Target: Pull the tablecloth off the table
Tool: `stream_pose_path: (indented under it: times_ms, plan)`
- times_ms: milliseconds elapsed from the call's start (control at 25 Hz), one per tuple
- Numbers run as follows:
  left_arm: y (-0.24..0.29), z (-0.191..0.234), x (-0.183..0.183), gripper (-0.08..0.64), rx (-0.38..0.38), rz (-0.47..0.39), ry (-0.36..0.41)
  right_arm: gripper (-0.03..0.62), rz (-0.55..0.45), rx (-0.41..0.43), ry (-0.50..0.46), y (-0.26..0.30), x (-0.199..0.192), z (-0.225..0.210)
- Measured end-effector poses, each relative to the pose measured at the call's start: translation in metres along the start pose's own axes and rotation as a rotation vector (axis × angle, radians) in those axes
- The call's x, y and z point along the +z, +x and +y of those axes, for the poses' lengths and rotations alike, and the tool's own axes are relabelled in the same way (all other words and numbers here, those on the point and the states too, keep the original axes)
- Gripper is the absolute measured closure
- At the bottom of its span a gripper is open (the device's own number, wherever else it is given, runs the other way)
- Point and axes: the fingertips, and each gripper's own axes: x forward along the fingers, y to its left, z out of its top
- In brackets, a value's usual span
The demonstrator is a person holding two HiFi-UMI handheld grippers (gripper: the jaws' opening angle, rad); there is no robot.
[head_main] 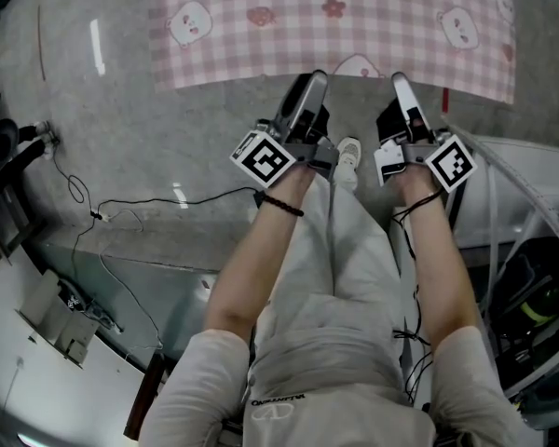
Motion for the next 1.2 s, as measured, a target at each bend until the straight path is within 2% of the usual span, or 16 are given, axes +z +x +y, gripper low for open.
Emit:
stream_pose_path:
  times_ms: [200, 280, 440, 520, 760, 1200]
  plan:
    - [0.009, -0.004, 0.01, 0.411, -0.022, -0.021, 0.007, 0.517, -0.041, 0.016, 0.022, 0.005, 0.008, 0.005]
    - [0.012, -0.003, 0.011, 0.431, -0.03, -0.036, -0.026, 0.541, -0.054, 0.016, 0.029, 0.007, 0.011, 0.005]
    - [0.014, 0.001, 0.012, 0.537, -0.022, -0.06, -0.073, 0.572, -0.074, 0.024, 0.056, 0.008, 0.012, 0.005]
    - [0.014, 0.002, 0.012, 0.552, -0.034, -0.069, -0.099, 0.577, -0.084, 0.028, 0.067, 0.008, 0.013, 0.006]
    - [0.014, -0.001, 0.013, 0.557, -0.087, -0.091, -0.164, 0.58, -0.101, 0.036, 0.067, 0.007, 0.012, 0.006]
    - [0.015, 0.0, 0.013, 0.558, -0.112, -0.084, -0.201, 0.581, -0.102, 0.03, 0.082, 0.007, 0.013, 0.003]
